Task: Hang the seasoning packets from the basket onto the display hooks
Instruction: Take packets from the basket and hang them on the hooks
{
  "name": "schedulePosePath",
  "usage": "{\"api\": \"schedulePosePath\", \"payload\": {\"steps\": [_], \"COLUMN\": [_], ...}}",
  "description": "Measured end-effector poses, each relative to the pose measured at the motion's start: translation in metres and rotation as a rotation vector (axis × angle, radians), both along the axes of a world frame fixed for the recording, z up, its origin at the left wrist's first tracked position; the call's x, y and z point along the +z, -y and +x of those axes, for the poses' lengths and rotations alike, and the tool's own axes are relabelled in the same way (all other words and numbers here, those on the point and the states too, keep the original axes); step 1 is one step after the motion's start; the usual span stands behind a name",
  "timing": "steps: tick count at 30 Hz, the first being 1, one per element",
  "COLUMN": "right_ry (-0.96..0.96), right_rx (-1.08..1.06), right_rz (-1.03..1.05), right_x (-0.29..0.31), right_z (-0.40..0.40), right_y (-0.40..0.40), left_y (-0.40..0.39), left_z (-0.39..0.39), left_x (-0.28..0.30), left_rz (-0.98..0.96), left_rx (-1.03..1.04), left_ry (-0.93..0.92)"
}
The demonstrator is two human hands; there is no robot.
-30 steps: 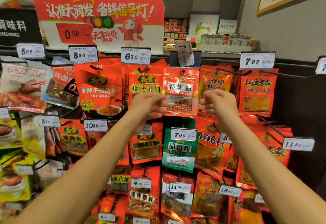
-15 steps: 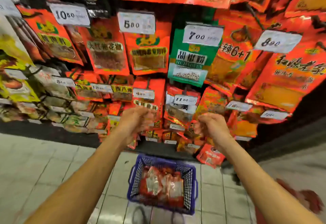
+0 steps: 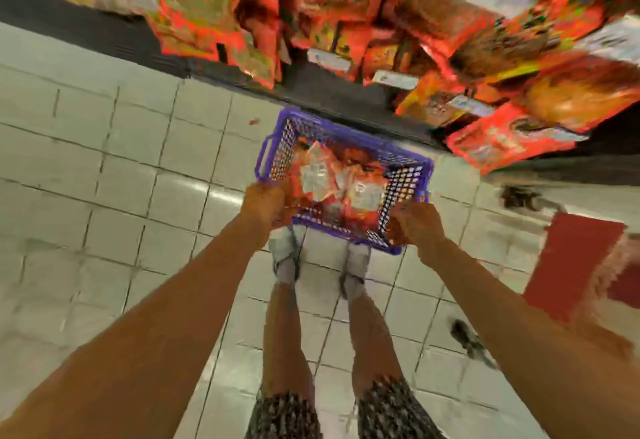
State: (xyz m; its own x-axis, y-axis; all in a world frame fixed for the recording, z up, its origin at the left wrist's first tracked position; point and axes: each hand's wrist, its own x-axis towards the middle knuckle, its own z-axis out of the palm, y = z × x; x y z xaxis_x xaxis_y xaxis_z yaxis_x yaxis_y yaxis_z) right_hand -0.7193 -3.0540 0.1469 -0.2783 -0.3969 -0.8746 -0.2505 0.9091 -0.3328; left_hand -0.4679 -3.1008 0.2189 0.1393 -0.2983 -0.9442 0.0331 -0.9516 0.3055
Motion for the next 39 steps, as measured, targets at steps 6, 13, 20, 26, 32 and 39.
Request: {"api": "schedulePosePath", "payload": {"steps": [6,13,20,26,32,39], "right_ry": [-0.107,-0.339,-0.444,-0.561,0.238,0.665], "right_rx": [0.492,0.914,0.381,0.151,-0.539,-0.413], "right_rz": [0.118,0.191,0.137,0.093,0.144,0.357], "right_x": [-0.174,-0.333,-0.435,-0.441,-0.371,-0.333], "right_z": [0.001,-0.009,-0.028,-0.019,-0.008,0.025], "right_y": [-0.022,-0.022,-0.021,-0.023,-0.019,-0.008], "left_y": [-0.023,-0.027,-0.026,-0.037,-0.033,-0.037], "left_z": [0.009,0.007,-0.003,-0.008,-0.001,-0.012], "left_x": [-0.154,-0.294,-0.385,-0.405,-0.401,-0.396], "left_rz": [0.087,0.016,0.081,-0.024,-0.265,-0.623], "left_rx": [-0.072,-0.312,-0.466,-0.469,-0.984,-1.197], "left_ry": [0.039,0.042,-0.063,0.056,0.181,-0.044]}}
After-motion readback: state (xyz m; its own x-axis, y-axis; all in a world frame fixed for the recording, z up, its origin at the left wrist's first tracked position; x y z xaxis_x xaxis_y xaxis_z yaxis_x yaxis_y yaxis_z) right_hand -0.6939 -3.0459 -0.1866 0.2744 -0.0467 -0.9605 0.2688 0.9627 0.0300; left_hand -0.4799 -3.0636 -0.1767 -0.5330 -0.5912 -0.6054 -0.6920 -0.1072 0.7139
